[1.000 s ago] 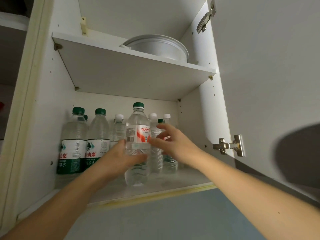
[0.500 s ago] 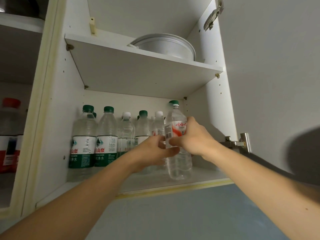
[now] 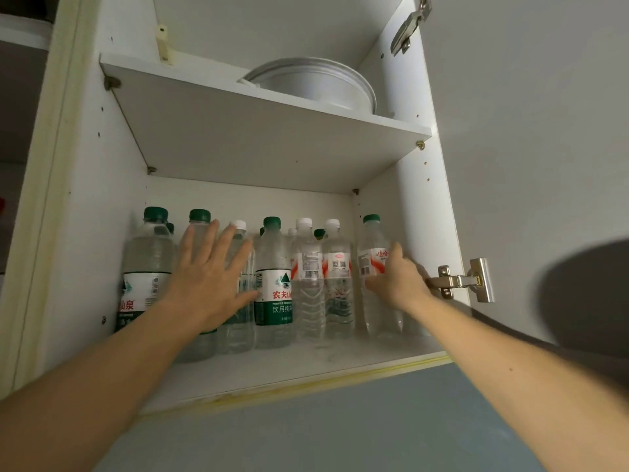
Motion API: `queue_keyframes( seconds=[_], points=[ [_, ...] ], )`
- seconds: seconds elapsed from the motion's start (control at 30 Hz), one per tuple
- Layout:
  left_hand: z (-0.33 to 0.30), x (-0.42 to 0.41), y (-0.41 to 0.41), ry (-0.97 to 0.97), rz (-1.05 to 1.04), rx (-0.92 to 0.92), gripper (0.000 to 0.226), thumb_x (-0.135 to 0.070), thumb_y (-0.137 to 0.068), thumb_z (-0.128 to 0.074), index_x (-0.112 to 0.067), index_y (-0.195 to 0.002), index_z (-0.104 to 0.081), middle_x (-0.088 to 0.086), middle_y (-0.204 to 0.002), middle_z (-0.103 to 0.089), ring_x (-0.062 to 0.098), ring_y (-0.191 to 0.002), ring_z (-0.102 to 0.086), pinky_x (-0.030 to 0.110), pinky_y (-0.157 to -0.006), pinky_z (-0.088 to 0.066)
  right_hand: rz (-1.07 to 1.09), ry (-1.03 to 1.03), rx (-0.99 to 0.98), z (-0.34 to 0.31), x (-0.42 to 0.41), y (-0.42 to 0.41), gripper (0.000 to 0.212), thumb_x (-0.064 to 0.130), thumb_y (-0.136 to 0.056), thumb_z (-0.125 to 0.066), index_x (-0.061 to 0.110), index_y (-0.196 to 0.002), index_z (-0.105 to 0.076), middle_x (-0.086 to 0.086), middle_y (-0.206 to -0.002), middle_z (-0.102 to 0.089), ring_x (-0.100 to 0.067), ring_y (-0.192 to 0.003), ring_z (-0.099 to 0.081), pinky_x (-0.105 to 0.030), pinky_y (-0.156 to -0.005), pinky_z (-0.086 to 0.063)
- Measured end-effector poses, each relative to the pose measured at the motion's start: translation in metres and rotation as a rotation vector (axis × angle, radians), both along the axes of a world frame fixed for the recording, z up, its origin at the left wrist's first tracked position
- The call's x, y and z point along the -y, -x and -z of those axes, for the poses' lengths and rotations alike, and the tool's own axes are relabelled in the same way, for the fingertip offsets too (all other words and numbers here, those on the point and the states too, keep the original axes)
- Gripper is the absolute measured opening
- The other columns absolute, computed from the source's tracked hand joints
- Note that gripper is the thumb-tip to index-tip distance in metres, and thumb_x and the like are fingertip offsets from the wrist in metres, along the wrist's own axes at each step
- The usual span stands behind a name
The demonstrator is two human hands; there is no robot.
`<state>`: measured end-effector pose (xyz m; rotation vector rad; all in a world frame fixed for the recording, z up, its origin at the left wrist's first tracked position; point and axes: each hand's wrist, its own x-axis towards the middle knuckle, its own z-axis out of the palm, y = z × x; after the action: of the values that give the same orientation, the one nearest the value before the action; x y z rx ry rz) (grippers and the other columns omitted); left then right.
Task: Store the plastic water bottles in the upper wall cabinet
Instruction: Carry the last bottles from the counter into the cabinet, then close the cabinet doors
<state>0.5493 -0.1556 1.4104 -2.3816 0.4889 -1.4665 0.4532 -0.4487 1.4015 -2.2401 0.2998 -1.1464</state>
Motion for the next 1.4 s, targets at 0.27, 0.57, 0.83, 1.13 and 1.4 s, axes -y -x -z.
queue_keyframes(
  seconds=[0.27,0.57,0.83,1.13,1.4],
  points=[
    [0.009,0.0,-0.009,-0.071,-0.064,0.04,0.116,-0.091,-0.081,-0.029,-0.022,-0.156,0.026,0.021,-0.163,0.031,0.042,-0.151,0.027,0.068,-0.115,0.019,-0.027,0.01,-0.146,0.021,0.007,-0.002,0.081,0.026,-0.083,-0.077,0.008,-0.147,-0.032,-0.015,-0.135,-0.058,-0.035,-0.119,-0.061,-0.044,-0.095,-0.054],
    [0.013,0.007,-0.018,-0.107,-0.089,0.045,0.124,-0.097,-0.073,-0.027,-0.022,-0.147,0.039,0.019,-0.158,0.039,0.041,-0.147,0.034,0.069,-0.108,0.029,-0.009,0.286,-0.326,0.017,0.019,-0.011,0.054,0.022,-0.084,-0.077,0.01,-0.134,-0.058,-0.013,-0.126,-0.066,-0.031,-0.112,-0.066,-0.04,-0.094,-0.057],
    [0.015,0.007,-0.01,-0.101,-0.087,0.02,0.123,-0.095,-0.075,-0.031,-0.021,-0.152,0.032,0.018,-0.16,0.034,0.037,-0.15,0.029,0.067,-0.115,0.022,-0.041,0.326,-0.311,0.02,0.028,-0.033,0.047,0.024,-0.094,-0.067,0.011,-0.137,-0.056,-0.011,-0.13,-0.065,-0.029,-0.115,-0.066,-0.032,-0.09,-0.054],
    [0.01,0.008,0.049,0.181,0.35,-0.043,0.09,-0.067,-0.086,-0.061,-0.015,-0.156,-0.034,0.014,-0.161,-0.028,0.035,-0.148,-0.025,0.056,-0.122,-0.014,0.031,0.143,-0.056,0.029,0.002,0.034,0.034,0.014,-0.096,-0.06,0.009,-0.129,-0.054,-0.014,-0.128,-0.058,-0.03,-0.109,-0.058,-0.033,-0.08,-0.046],
    [0.027,0.015,0.13,0.73,1.072,-0.155,0.044,-0.039,-0.101,-0.05,-0.014,-0.138,-0.051,0.002,-0.139,-0.049,0.013,-0.126,-0.044,0.03,-0.103,-0.035,0.141,0.242,0.202,0.033,-0.063,0.164,0.05,0.017,-0.097,-0.054,0.019,-0.147,-0.047,-0.004,-0.145,-0.049,-0.026,-0.129,-0.047,-0.036,-0.105,-0.041]
  ],
)
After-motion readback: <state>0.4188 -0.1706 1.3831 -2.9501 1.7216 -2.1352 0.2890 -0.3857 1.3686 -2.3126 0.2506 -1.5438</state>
